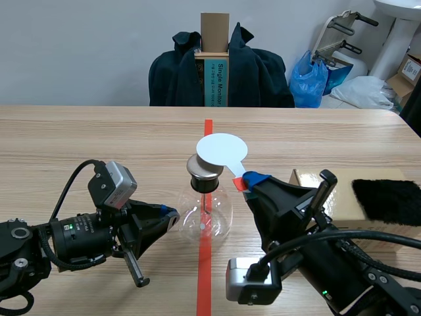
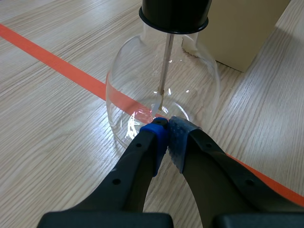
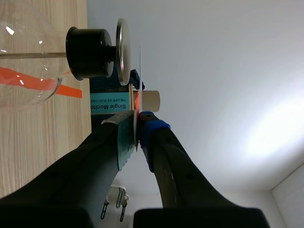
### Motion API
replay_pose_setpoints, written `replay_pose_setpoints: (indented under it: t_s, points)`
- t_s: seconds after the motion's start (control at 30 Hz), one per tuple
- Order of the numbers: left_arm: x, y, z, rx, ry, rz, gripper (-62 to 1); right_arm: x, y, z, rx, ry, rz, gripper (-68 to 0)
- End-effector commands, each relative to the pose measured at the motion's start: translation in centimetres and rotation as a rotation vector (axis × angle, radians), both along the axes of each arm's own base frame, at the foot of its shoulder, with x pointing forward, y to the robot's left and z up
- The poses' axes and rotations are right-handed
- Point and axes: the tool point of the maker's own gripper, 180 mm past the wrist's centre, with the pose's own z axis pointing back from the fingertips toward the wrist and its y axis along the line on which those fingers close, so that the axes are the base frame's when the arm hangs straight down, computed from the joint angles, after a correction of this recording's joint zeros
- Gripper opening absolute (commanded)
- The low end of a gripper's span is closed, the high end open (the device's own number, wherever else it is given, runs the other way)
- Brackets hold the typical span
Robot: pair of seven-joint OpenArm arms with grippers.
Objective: Do the electroscope experiment.
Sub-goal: 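Hold the plate still at the electroscope, then move the plate toward and away from the electroscope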
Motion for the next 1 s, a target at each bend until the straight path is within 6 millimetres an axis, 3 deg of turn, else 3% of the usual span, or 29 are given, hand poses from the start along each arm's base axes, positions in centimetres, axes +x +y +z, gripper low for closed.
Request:
replay_pose_setpoints:
  t_s: [0.0, 0.5, 0.97]
  points:
    - [0.4, -0.3, 0.9, -0.025, -0.02, 0.002, -59.0, 0.5, -0.3, 1.0, 0.003, -0.04, -0.003, -66.7]
    - [0.4, -0.3, 0.9, -0.025, -0.02, 0.002, -59.0, 1.2, -1.2, 1.0, 0.008, -0.036, -0.072, -66.7]
    - [0.4, -0.3, 0.9, -0.025, -0.02, 0.002, -59.0, 3.9, -6.2, 1.0, 0.029, -0.019, -0.381, -66.7]
